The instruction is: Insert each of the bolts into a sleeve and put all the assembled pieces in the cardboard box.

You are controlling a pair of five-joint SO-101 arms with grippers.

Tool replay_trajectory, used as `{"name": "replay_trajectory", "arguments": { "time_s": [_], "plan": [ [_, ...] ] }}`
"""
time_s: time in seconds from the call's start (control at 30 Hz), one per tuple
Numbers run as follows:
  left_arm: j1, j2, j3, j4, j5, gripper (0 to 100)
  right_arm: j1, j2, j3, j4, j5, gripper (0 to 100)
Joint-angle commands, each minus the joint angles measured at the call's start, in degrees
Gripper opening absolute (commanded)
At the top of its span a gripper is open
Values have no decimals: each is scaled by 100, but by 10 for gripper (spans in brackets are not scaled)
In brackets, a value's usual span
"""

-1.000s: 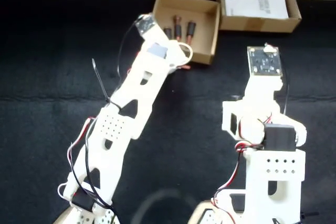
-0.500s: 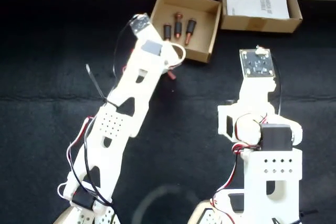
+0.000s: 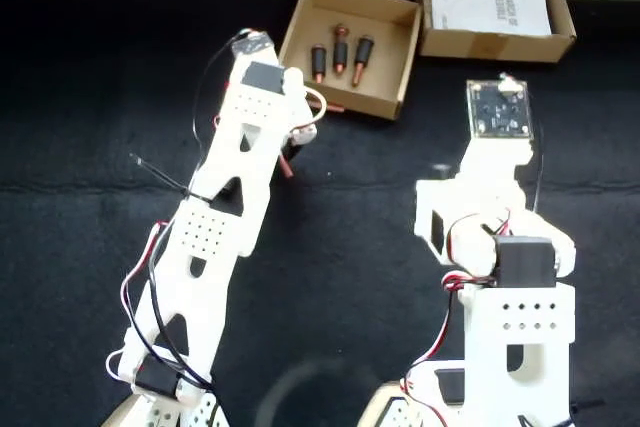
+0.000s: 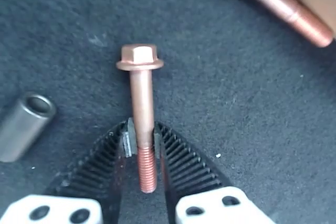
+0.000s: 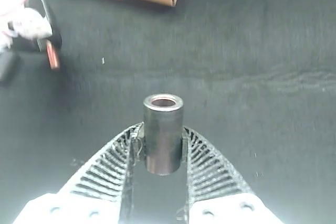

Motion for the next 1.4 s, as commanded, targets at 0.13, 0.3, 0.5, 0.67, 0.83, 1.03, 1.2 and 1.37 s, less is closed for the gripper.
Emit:
{"name": "replay_trajectory", "arguments": {
  "time_s": [0.13, 0.3, 0.5, 0.67, 0.83, 1.03, 1.2, 1.37],
  "plan": [
    [-40, -1420, -242, 62, -105, 9, -365, -92, 971, -1692, -501, 6],
    [-40, -2273, -242, 62, -607, 9, -453, -101, 1543, -2527, -721, 6],
    [40, -3248, -242, 62, -1363, 9, -629, -127, 2079, -3486, -695, 6],
    [171, -3714, -242, 62, -2013, 8, -1226, -136, 2510, -4163, -686, 6],
    [189, -3785, -251, 35, -2101, 8, -1719, -101, 3020, -5007, -686, 6],
    [251, -3758, -743, -563, -2092, 8, -1991, -92, 3591, -5930, -686, 6],
    [295, -3662, -1341, -677, -2136, 8, -1991, -92, 3635, -5982, -703, 6],
    [259, -3503, -1385, -686, -2145, 8, -1991, -92, 3609, -5991, -686, 6]
  ]
}}
